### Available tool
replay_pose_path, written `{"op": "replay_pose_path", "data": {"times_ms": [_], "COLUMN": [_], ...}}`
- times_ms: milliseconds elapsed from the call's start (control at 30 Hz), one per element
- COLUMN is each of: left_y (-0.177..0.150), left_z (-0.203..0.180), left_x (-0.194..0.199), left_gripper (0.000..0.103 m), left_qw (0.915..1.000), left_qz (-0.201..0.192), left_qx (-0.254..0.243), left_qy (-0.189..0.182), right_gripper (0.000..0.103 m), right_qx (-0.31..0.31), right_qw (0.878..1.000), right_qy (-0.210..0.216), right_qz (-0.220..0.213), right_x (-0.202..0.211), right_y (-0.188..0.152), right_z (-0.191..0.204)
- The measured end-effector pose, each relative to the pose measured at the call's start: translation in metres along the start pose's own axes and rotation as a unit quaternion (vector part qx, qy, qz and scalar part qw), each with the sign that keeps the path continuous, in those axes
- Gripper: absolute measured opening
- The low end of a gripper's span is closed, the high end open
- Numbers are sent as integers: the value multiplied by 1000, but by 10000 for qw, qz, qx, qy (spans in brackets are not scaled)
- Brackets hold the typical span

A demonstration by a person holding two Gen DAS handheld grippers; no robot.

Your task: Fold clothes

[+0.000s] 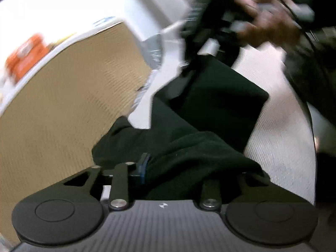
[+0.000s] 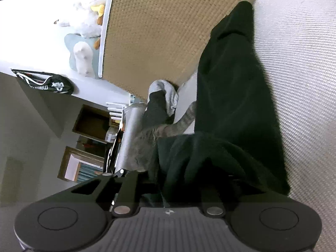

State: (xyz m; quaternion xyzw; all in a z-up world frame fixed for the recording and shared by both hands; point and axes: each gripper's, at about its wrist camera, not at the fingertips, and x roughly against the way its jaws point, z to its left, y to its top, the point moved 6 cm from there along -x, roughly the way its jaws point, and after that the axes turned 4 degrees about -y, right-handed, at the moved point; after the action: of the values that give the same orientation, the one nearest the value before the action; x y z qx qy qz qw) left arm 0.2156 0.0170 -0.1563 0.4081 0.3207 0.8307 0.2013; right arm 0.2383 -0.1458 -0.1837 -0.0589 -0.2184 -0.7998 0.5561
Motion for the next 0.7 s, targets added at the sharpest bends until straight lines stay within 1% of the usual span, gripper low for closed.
{"op": "replay_pose_path", "data": {"times_ms": [33, 67, 100, 167, 233, 267, 300, 367, 400, 433, 467, 533, 567, 633, 700], "left_y": [-2, -5, -7, -12, -17, -22, -23, -24, -27, -36, -41, -48, -51, -59, -63], "left_z": [12, 25, 36, 54, 70, 75, 79, 86, 90, 94, 97, 102, 104, 108, 112], "left_x": [-1, -2, -4, -9, -13, -13, -17, -26, -30, -31, -35, -42, -46, -50, -54], "left_gripper": [29, 28, 28, 27, 27, 27, 27, 27, 27, 27, 27, 27, 27, 27, 27], "left_qw": [9987, 9947, 9887, 9780, 9648, 9615, 9570, 9453, 9385, 9324, 9255, 9154, 9105, 9047, 9024], "left_qz": [-54, -108, -154, -190, -222, -217, -191, -180, -178, -139, -72, 78, 148, 245, 327], "left_qx": [513, 1025, 1489, 2076, 2619, 2740, 2894, 3256, 3444, 3608, 3781, 4015, 4119, 4229, 4260], "left_qy": [8, 15, 23, 43, 57, 30, -23, -104, -138, -182, -233, -287, -324, -461, -553], "right_gripper": [36, 49, 51, 51, 54, 57, 57, 57, 57, 57, 57, 57, 57, 57, 57], "right_qx": [-12, -24, -59, -110, -32, 111, 253, 777, 1171, 1563, 1950, 2628, 2839, 3254, 3728], "right_qw": [10000, 10000, 10000, 9998, 9999, 9999, 9997, 9966, 9913, 9836, 9735, 9511, 9423, 9226, 8967], "right_qy": [-19, -39, -34, 72, 51, 20, -12, -274, -567, -858, -1147, -1594, -1751, -2061, -2367], "right_qz": [-4, -8, 45, 160, 91, 39, -14, -96, -179, -262, -344, -292, -271, -228, -282], "right_x": [2, 4, 6, 14, 26, 32, 38, 47, 47, 47, 47, 36, 28, 13, -3], "right_y": [1, 1, 1, 1, 0, -1, -2, -6, -8, -11, -13, -21, -23, -28, -32], "right_z": [-2, -3, -6, -10, -11, -10, -9, -4, -1, 2, 5, 8, 8, 8, 9]}}
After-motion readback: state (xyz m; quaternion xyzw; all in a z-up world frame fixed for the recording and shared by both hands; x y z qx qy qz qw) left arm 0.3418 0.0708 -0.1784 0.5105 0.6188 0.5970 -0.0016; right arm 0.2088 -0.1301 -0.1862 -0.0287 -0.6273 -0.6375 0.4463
